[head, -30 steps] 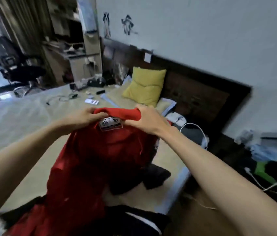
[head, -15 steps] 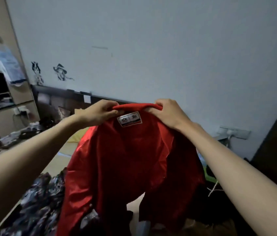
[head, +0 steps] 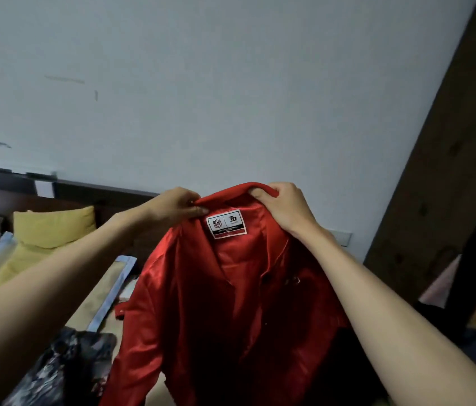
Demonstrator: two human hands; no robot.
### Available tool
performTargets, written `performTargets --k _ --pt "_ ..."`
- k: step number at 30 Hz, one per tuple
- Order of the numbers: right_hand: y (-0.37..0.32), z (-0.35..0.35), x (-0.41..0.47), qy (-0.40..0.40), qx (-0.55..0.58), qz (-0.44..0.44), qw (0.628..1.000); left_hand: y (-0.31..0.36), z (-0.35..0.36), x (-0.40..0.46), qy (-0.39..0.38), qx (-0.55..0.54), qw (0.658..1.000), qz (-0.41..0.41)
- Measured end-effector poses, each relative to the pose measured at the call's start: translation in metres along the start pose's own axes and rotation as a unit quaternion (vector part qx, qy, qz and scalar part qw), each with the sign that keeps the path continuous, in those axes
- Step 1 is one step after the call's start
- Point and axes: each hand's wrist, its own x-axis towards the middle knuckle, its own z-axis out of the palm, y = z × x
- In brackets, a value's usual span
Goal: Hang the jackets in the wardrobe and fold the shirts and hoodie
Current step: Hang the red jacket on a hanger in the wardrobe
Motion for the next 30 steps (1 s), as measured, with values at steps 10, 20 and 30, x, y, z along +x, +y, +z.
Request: performTargets --k 10,20,30 --pt "0.087 -0.051 0.042 0.082 -0.058 0.065 0.993 -0.01 0.091 0.133 -0.07 0.061 0.996 0.005" --pt "0.197 -0.111 0.084 0.101 -0.138 0.171 0.97 -0.001 0.165 0.29 -0.276 -0.123 0.952 0.047" --pt "0.233 -0.217 -0.003 0.184 -0.157 0.367 0.898 0.137 0.238 0.375 -0.36 -0.278 0.864 0.217"
